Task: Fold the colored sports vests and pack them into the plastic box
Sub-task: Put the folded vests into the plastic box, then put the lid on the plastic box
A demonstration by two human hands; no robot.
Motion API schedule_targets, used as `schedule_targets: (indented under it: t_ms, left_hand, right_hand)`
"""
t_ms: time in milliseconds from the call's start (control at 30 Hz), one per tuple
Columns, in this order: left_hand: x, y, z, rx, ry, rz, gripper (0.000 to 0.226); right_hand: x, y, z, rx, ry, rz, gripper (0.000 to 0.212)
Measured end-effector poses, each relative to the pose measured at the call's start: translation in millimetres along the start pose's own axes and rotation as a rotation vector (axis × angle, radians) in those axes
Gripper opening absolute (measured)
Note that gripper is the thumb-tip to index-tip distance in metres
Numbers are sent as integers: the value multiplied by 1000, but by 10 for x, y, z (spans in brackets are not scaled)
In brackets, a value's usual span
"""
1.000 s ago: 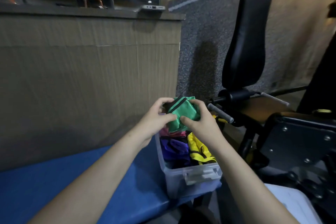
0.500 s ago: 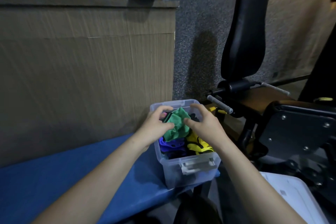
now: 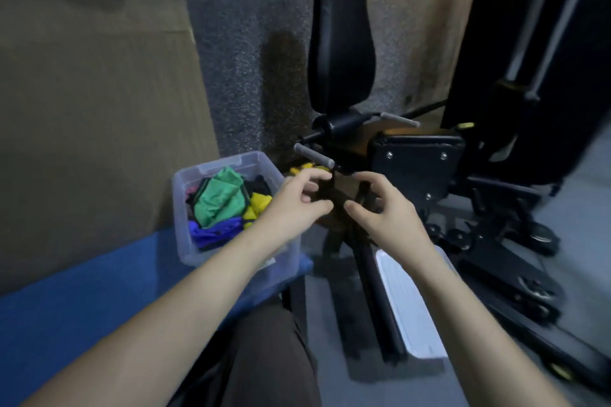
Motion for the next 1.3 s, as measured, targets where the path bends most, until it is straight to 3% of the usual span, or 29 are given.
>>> schedule_targets:
  t_ms: [233,600,767,867,967,1133,1300]
  left_hand:
    - [113,-1416,-114,163,16,4,38]
    - [1657,-2970,-203,357,257,144,37]
    - [2236,-3463,-324,456,278,241,41]
    - [2507,-3656,-400,526,293,297,43]
    - [2662,-3768,-439,550,319,310,44]
    - [2633,-3875,-548,607,321,274,46]
    - [2543,-3850,-603,610,328,247,46]
  right_hand:
    - [-1189,701,-184,-95,-203,-32,48]
    - [-3625,834,-819,-116,-669,-258,49]
    - [-4403,796,-1067,-131,-816,-420,55]
    - [-4834,797,-1205,-192,-931,-353,70]
    - [-5135,768,-1292,-250,-1017,-252,79]
    - [-5290,764,-1285,-299,-1009,-271,58]
    - [-5136,828,-1242,-326,-1035,-119,37]
Point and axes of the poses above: each hand's wrist, its own z-axis towards the middle knuckle, its own y-axis out of the back of the hand, x = y × z, the point moved 9 cm from there along z, towards the middle knuckle, and after that the axes turned 11 degrees about -x, right-handed, at the moved point
